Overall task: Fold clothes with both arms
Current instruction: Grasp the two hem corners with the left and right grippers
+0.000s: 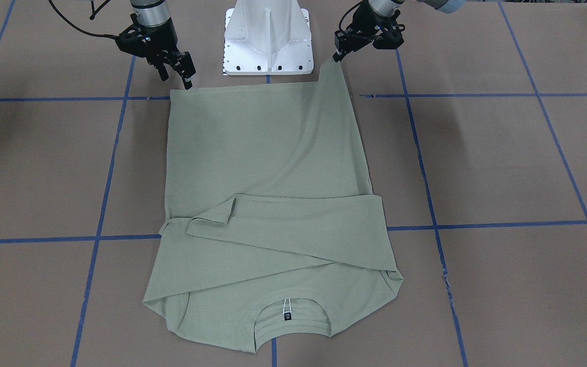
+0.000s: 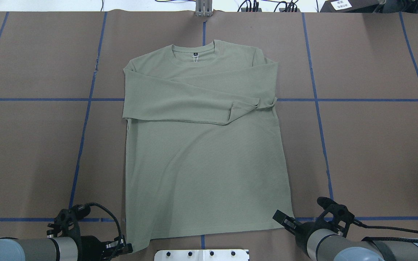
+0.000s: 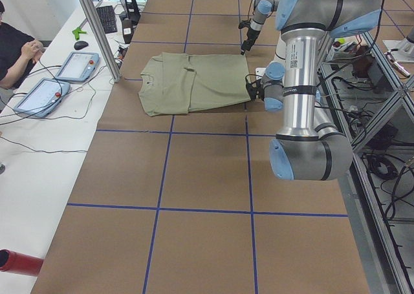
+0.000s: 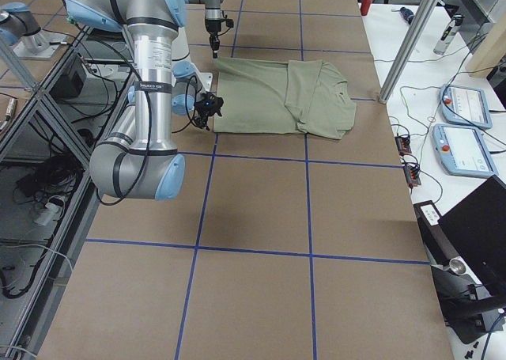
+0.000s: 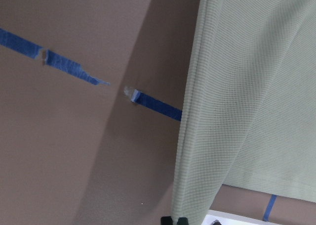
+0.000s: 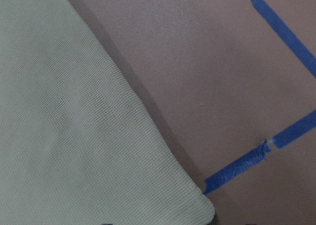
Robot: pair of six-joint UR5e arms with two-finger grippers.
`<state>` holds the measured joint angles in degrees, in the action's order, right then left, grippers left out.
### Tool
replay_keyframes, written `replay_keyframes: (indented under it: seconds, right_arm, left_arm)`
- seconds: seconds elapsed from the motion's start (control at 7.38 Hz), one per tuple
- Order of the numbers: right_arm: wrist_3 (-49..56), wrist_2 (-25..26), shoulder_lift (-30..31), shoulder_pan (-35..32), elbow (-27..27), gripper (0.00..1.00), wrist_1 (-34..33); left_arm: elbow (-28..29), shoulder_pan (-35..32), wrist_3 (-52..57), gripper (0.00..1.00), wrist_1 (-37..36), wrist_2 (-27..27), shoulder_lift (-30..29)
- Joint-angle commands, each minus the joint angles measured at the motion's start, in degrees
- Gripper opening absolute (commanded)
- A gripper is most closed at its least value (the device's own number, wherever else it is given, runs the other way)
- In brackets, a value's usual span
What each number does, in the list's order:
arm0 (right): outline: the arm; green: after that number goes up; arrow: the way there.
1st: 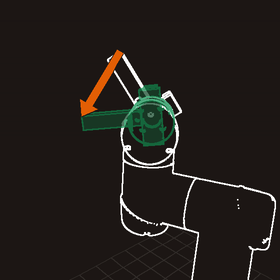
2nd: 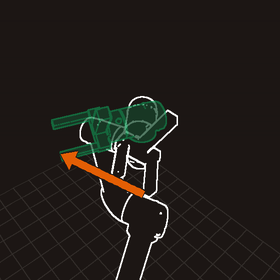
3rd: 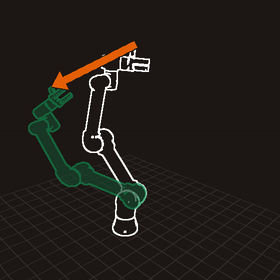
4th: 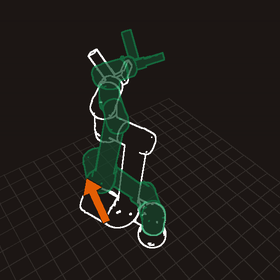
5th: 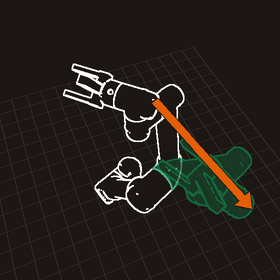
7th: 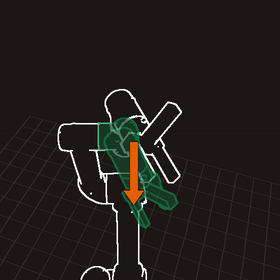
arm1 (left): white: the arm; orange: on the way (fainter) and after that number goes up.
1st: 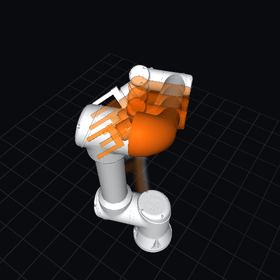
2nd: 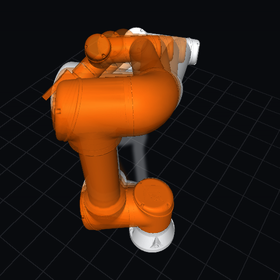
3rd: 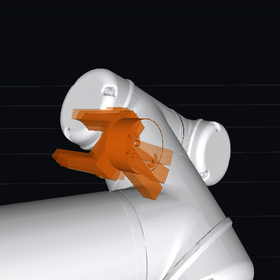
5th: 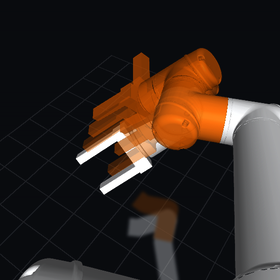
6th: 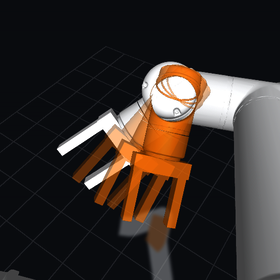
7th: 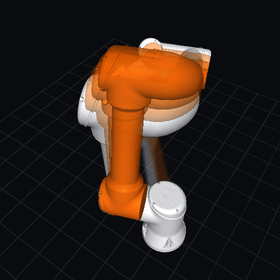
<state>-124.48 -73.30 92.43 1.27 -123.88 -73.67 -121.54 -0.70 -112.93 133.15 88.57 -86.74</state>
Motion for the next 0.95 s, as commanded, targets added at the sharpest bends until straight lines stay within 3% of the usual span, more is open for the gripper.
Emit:
replay_keyframes:
  seconds: [0.0, 0.54, 0.81]
  right_arm:
    - [0.8, 0.0, 0.0, -0.6, 0.9, 0.90, 0.0]
    - [0.6, 0.1, -0.3, -0.6, 2.6, 0.88, 0.0]
    - [0.6, 0.1, -0.3, -0.5, 2.6, 0.81, 0.0]
  left_arm:
    - [0.0, 0.0, 0.0, 0.00, 0.0, 0.0, 0.0]
    - [-0.1, 0.0, 0.0, 0.00, 0.1, -0.1, 0.0]
    - [-0.2, 0.0, 0.0, 0.00, 0.1, -0.1, 0.0]
